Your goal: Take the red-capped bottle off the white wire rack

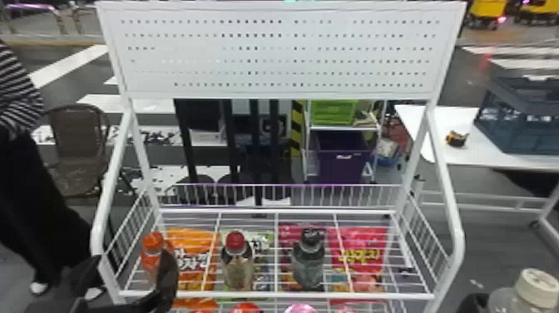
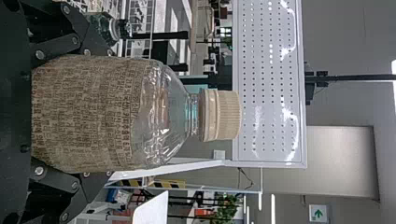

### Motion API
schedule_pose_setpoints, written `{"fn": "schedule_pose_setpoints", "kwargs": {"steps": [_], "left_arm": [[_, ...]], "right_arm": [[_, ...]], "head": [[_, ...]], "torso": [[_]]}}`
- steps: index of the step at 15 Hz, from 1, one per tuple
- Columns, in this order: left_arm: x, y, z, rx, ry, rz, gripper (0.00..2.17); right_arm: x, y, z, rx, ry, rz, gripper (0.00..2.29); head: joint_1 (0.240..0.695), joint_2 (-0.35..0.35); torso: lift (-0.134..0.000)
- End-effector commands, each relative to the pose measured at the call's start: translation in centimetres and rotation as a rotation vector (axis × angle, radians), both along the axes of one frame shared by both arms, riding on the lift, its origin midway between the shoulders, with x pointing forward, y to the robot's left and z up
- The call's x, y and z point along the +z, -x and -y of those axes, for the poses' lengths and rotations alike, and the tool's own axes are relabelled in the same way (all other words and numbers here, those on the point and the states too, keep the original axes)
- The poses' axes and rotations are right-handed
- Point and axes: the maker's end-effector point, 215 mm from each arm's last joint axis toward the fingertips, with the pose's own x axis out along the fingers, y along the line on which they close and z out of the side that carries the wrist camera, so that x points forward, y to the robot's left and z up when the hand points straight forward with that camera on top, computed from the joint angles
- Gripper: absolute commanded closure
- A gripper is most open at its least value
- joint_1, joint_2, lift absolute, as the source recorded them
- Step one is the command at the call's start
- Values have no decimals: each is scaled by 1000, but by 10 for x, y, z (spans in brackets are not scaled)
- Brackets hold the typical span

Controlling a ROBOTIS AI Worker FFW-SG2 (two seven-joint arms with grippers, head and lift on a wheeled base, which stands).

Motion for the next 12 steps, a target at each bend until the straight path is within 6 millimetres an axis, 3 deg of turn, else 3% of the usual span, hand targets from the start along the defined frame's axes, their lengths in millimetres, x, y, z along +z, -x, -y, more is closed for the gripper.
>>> {"fn": "schedule_pose_setpoints", "kwargs": {"steps": [1, 9, 11, 12], "left_arm": [[1, 0, 2, -2, 2, 2, 87], [3, 5, 4, -2, 4, 3, 87], [-3, 12, 17, 2, 7, 24, 90], [-17, 16, 29, -10, 17, 36, 90]], "right_arm": [[1, 0, 0, -1, 0, 3, 836], [2, 2, 0, 0, -2, 6, 836], [1, 2, 0, -1, -4, 3, 836], [2, 2, 0, -1, -5, 6, 836]], "head": [[499, 0], [499, 0], [499, 0], [499, 0]], "torso": [[0], [0], [0], [0]]}}
